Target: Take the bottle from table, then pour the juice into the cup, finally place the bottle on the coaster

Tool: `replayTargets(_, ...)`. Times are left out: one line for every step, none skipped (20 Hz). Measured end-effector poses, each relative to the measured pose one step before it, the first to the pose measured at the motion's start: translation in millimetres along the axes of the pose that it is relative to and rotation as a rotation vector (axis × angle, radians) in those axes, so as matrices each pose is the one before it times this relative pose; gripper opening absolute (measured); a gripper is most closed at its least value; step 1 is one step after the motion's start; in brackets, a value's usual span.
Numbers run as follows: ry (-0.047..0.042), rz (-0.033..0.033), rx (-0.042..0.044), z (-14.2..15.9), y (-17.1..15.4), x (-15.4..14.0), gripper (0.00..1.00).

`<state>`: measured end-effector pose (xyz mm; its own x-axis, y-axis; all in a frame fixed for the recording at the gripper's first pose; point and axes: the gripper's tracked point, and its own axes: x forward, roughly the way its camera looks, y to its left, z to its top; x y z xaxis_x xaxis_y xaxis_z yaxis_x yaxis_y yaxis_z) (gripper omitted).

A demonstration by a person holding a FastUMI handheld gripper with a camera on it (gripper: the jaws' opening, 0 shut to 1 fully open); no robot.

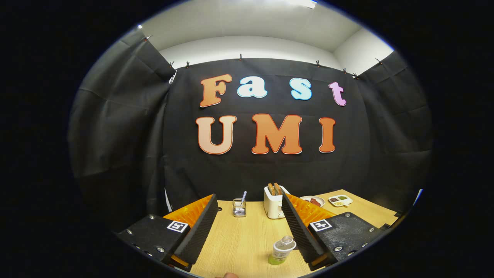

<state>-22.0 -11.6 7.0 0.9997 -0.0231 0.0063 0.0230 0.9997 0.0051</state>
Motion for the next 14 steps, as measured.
replayTargets(-0.00459, -0.00202, 0.00399, 0.11, -1.24, -3.82, 0.98)
replayTargets(-0.00476, -0.00140, 0.00404, 0.30, -2.06, -2.41, 0.98)
replayTargets(0.00108, -0.00446, -0.00016, -0.76, -2.02, -1.63, 0.98)
replayTargets(0.00761, -0.00802, -0.00602, -2.69, -2.14, -2.30, 0.98)
replayTargets(0.00472, -0.01016, -0.00882, -2.05, -2.89, -2.16, 0.98)
replayTargets(0.00147, -0.00107, -0.00366, 0.12, -0.45, -1.06, 0.98)
replayTargets(-0.00145, 0.00288, 0.00253, 0.83, 1.74, -1.20, 0.98)
replayTargets(-0.00370, 0.00423, 0.00402, 1.52, 1.47, -0.68, 0.98)
replayTargets(-0.00309, 0.00166, 0.00212, 0.42, 1.28, -1.53, 0.98)
replayTargets(-0.00361, 0.00000, -0.00175, 1.34, 0.50, -0.16, 0.98)
replayTargets(-0.00120, -0.00008, -0.00205, -0.44, 0.02, -0.59, 0.98)
replayTargets(0.00150, -0.00271, -0.00097, -1.27, 0.04, 0.11, 0.98)
replayTargets(0.00168, -0.00150, -0.00212, -2.24, 0.37, -0.34, 0.98)
replayTargets(0.00226, -0.00077, -0.00218, -1.86, 0.25, 0.61, 0.98)
